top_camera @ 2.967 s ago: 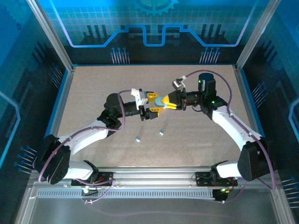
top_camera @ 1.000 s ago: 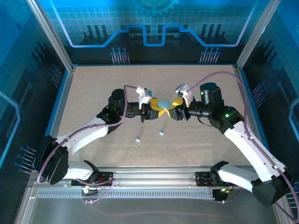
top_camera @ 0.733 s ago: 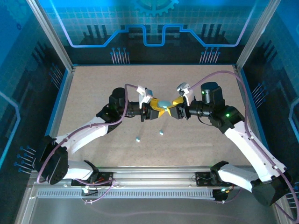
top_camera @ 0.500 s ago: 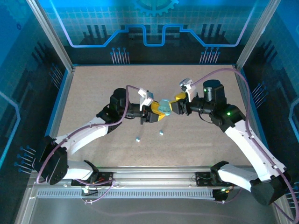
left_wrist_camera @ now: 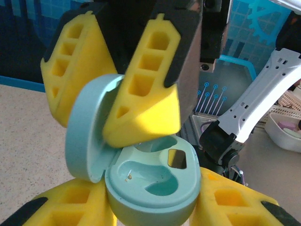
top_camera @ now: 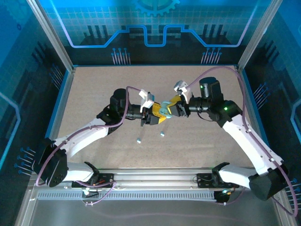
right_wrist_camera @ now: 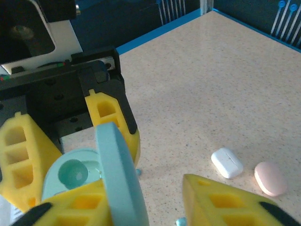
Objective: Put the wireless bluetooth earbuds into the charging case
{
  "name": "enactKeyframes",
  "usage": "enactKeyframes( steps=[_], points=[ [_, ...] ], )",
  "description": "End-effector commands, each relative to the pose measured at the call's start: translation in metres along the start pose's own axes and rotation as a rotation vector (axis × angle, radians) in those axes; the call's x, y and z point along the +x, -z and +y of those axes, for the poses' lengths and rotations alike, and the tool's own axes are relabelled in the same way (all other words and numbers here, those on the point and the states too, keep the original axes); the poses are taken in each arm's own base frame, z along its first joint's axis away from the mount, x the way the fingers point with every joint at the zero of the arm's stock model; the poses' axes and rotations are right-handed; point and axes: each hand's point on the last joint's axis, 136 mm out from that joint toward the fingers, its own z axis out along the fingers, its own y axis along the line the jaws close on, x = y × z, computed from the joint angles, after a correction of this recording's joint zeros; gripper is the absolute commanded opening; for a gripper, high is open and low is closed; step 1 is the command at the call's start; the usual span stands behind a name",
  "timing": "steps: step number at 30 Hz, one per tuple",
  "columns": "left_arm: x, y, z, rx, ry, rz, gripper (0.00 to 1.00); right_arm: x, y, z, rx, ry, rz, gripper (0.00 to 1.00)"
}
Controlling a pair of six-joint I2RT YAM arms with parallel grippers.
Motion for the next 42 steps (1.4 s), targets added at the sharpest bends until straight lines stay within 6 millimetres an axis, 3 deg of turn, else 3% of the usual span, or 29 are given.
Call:
enactKeyframes(
  steps=[1,9,14,19,34,42],
  points=[
    [-0.024,0.004,-0.02,0.059,-0.105,-0.038,0.3,-0.008,0.005,0.013,-0.078,0.052,-0.003,0.29],
    [-0.018,0.001,-0.012,0.03,-0.076,-0.017,0.45,-0.014,0.009,0.025,-0.128,0.094,-0.025,0.1],
    [-0.017,-0.002,-0.008,0.029,-0.046,-0.008,0.57,-0.016,0.011,0.024,-0.103,0.113,-0.043,0.07],
    [-0.019,-0.004,-0.008,0.038,-0.044,-0.009,0.61,-0.015,0.012,0.023,-0.083,0.125,-0.049,0.07],
    [-0.02,-0.011,-0.004,0.021,-0.038,-0.001,0.6,-0.014,0.01,0.015,-0.011,0.137,-0.039,0.1],
    [-0.016,-0.011,-0.004,0.018,-0.038,0.011,0.45,-0.017,0.011,0.018,-0.005,0.145,-0.051,0.12]
  ],
)
